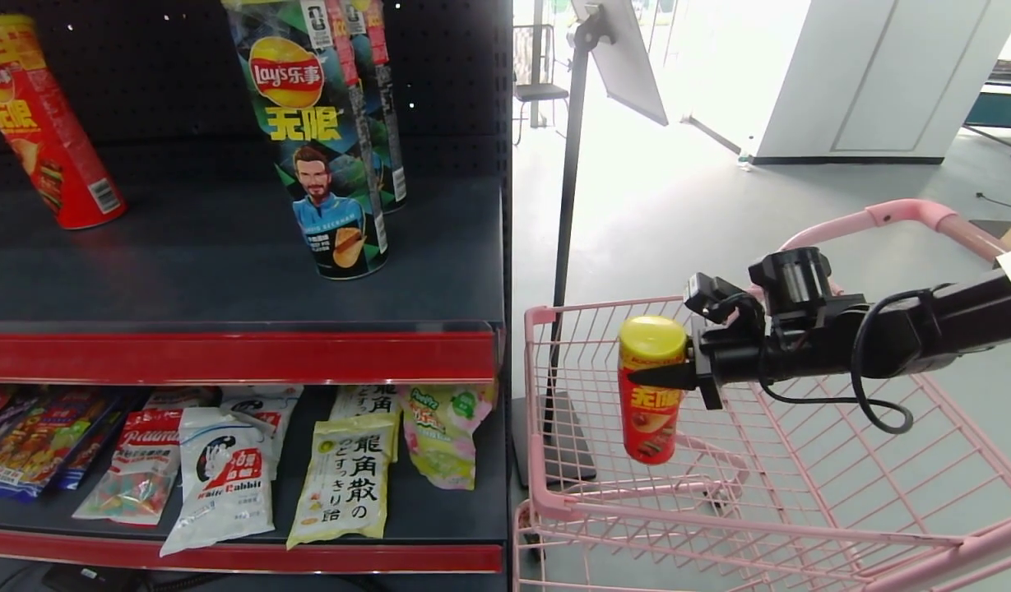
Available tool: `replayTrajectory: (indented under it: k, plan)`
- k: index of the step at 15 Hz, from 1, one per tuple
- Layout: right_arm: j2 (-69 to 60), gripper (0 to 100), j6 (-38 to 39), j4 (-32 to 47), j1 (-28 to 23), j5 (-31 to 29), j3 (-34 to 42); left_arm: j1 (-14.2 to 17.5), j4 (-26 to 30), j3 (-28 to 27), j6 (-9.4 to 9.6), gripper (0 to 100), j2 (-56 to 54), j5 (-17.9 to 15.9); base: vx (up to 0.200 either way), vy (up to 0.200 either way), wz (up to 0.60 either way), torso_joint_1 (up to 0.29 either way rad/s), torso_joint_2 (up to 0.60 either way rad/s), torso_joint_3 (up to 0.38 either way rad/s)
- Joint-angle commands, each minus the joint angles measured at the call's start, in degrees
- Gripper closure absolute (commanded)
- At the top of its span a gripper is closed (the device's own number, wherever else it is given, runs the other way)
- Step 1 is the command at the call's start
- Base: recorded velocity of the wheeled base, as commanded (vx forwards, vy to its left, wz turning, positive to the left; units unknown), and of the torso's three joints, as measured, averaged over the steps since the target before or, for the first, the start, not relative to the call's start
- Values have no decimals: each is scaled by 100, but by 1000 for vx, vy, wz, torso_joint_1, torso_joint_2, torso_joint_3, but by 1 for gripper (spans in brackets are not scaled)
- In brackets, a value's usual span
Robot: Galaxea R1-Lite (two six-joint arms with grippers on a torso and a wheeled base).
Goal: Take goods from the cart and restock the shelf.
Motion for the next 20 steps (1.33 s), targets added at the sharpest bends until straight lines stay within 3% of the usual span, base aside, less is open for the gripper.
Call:
replayTrajectory:
  k: [1,4,9,14,20]
  plan:
    - [-488,100,103,-12,69,-52,53,0,-1,1,-7,0,6,1,0,0,0,0,0,0]
    - [-1147,100,139,-12,42,-79,413,0,-1,1,-7,0,6,1,0,0,0,0,0,0]
    - [-3309,100,437,-328,-89,-96,1530,0,-1,1,-7,0,6,1,0,0,0,0,0,0]
    - [-3898,100,657,-689,25,-105,1758,0,-1,1,-7,0,6,1,0,0,0,0,0,0]
    - [-4311,100,692,-1260,552,-1019,2962,0,-1,1,-7,0,6,1,0,0,0,0,0,0]
